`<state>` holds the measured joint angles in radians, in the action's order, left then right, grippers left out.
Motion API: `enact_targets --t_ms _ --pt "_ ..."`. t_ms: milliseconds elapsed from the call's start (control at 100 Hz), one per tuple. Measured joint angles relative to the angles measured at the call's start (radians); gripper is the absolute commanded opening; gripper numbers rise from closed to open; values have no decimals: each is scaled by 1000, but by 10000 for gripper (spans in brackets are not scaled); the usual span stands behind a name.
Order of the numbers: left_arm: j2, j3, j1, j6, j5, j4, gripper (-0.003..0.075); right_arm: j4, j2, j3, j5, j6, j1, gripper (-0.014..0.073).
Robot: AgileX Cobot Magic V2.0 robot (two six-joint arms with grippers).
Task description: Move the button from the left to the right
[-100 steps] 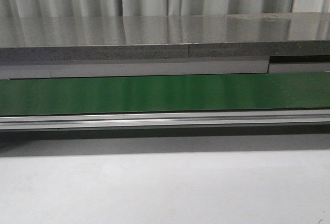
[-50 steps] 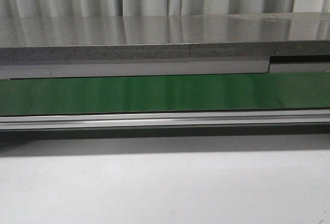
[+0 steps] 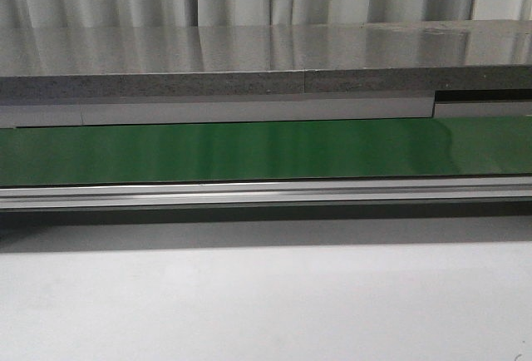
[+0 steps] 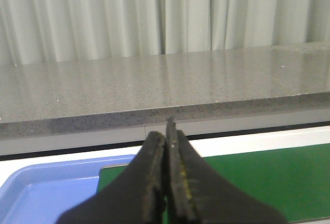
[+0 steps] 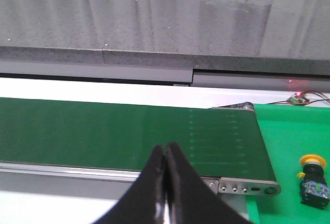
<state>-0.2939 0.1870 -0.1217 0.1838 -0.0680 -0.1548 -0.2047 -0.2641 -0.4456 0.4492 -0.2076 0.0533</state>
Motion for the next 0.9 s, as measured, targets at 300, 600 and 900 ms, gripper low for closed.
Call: enact_targets --t_ms 300,600,900 --pt "0 0 0 0 0 0 -20 0 0 1 0 0 0 -68" --pt "0 0 0 0 0 0 -20 18 28 109 -125 2 -78 -68" --pt "0 0 0 0 0 0 -21 167 180 289 -238 162 -168 -68"
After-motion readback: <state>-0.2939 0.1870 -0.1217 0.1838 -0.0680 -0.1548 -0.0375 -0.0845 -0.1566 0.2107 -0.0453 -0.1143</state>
